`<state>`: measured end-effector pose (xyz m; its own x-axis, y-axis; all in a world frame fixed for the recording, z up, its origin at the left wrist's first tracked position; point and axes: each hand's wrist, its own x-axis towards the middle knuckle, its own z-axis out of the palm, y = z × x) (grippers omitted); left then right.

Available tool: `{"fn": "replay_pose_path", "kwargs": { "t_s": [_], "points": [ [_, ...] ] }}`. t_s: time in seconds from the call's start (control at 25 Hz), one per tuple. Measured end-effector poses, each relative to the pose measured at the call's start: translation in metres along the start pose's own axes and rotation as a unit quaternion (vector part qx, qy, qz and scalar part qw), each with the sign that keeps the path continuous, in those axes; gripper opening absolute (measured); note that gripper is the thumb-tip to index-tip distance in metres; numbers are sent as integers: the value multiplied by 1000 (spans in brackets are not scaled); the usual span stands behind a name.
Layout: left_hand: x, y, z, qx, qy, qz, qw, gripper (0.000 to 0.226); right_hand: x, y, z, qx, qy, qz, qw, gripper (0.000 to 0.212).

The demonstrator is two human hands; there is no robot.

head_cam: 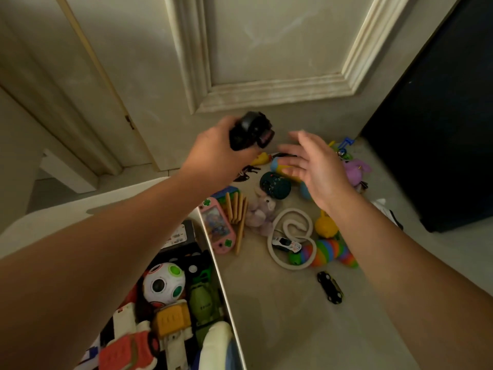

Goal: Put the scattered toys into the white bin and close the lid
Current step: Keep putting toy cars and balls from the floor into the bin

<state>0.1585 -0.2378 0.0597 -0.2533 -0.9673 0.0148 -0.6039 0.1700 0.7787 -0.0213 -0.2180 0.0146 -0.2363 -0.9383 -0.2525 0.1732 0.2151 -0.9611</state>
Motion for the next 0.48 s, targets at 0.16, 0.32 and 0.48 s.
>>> {"fn": "replay_pose_path", "kwargs": {
  "t_s": [0.16, 0.32, 0.48],
  "points": [
    [-11, -15, 4, -57, 21, -31, 998, 49, 22, 62, -26, -320, 71, 55, 943, 35],
    [-10, -23, 11, -35, 39, -26, 998, 49, 39, 114, -10, -391, 23, 87, 916, 63],
    [-13, -24, 13, -32, 47, -26, 998, 49, 43, 124, 3, -400, 76, 32, 913, 52]
  ]
}}
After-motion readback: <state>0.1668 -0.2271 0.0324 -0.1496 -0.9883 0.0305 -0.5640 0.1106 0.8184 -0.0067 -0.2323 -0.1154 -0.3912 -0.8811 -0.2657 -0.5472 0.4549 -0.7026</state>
